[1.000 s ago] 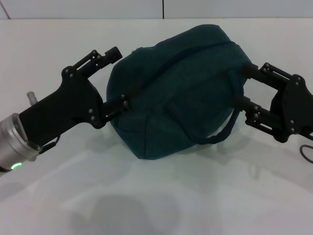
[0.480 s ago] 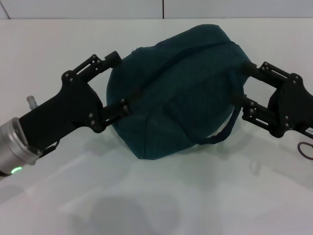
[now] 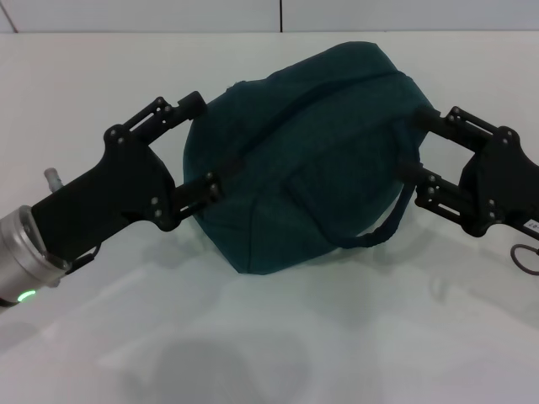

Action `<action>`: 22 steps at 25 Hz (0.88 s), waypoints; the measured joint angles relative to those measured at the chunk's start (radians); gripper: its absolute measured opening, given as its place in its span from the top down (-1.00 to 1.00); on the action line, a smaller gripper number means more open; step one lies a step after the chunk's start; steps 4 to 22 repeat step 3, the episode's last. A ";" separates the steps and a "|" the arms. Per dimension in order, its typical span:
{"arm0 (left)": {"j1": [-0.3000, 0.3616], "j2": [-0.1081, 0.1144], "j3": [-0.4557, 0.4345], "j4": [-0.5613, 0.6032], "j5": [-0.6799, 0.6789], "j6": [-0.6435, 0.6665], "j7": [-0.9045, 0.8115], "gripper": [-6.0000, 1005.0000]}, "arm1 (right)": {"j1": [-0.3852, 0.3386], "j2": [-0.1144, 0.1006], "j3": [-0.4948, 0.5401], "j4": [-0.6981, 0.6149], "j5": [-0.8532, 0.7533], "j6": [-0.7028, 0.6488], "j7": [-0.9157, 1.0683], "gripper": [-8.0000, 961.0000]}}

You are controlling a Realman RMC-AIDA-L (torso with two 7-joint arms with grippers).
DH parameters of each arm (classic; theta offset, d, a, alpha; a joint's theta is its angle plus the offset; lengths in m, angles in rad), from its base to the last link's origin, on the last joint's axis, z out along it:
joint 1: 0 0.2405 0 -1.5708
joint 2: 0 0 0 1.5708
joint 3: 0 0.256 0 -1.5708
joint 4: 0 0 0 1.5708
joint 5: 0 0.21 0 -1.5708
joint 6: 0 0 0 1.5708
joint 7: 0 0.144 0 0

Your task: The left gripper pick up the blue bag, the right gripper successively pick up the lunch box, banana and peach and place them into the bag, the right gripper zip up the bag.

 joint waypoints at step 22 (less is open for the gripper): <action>0.001 0.000 0.000 0.000 0.000 0.000 0.000 -0.50 | -0.003 0.001 0.001 0.000 0.002 0.001 -0.002 -0.32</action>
